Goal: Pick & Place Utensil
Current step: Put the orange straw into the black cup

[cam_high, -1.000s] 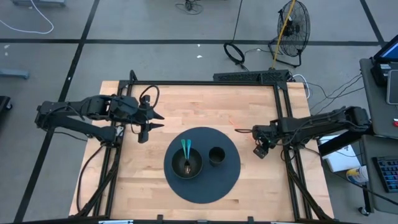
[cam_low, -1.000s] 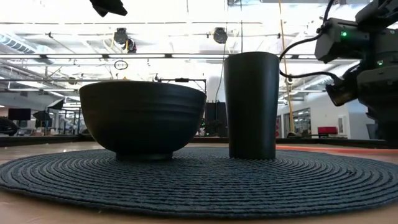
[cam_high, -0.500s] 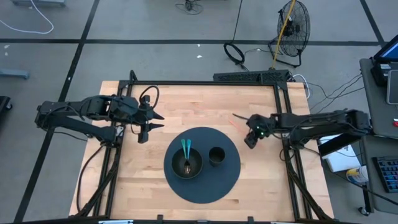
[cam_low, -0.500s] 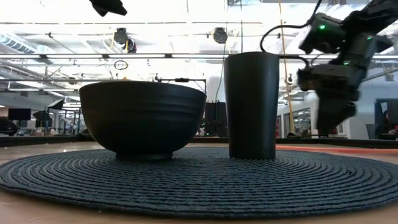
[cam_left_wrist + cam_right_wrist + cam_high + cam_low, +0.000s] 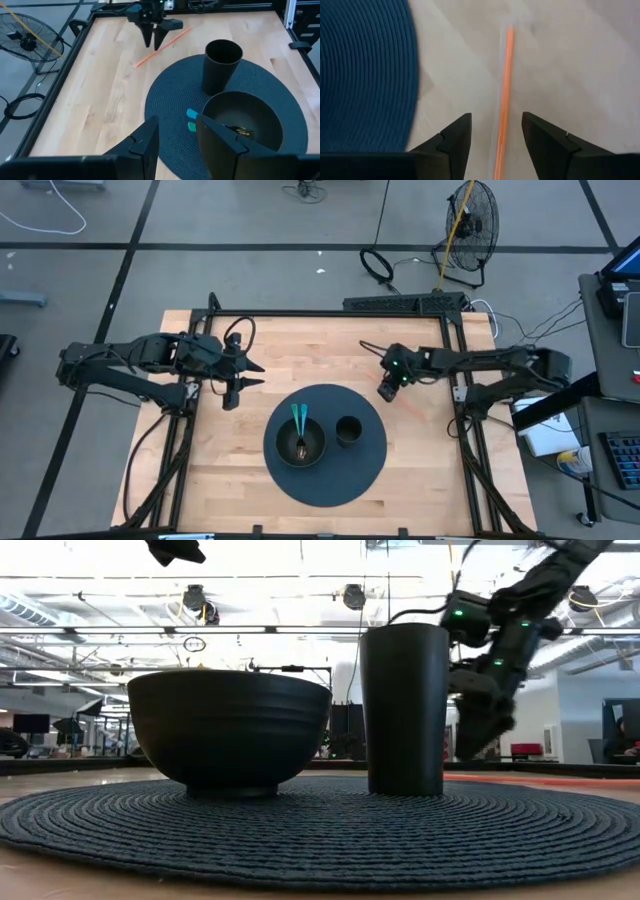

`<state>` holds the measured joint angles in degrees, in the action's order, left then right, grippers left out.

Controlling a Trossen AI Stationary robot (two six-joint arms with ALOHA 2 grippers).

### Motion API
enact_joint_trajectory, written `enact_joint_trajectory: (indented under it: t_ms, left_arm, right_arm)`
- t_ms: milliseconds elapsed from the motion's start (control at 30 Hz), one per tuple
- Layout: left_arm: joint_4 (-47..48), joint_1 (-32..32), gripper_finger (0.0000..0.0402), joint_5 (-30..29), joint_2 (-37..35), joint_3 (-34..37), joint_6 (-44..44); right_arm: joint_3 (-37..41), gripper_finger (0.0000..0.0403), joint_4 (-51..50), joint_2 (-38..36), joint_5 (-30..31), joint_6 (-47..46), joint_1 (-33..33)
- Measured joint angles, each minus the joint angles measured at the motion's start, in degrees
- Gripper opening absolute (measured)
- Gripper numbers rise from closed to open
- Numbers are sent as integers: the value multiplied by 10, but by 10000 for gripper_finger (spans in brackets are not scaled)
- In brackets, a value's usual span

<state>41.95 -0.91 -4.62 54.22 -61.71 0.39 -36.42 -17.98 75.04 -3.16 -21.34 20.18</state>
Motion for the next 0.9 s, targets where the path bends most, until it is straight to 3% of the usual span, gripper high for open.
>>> enact_joint_trajectory:
  t_ms: [400,700,900]
  left_arm:
    - [9,-12,136,-6,0,0,-9]
    - [12,-19,136,-15,0,0,-9]
    - [11,-19,136,-15,0,0,-9]
  right_arm:
    - [-85,164,-23,139,4,61,20]
    - [-90,160,-62,154,57,57,19]
    - [-89,122,-82,155,65,55,19]
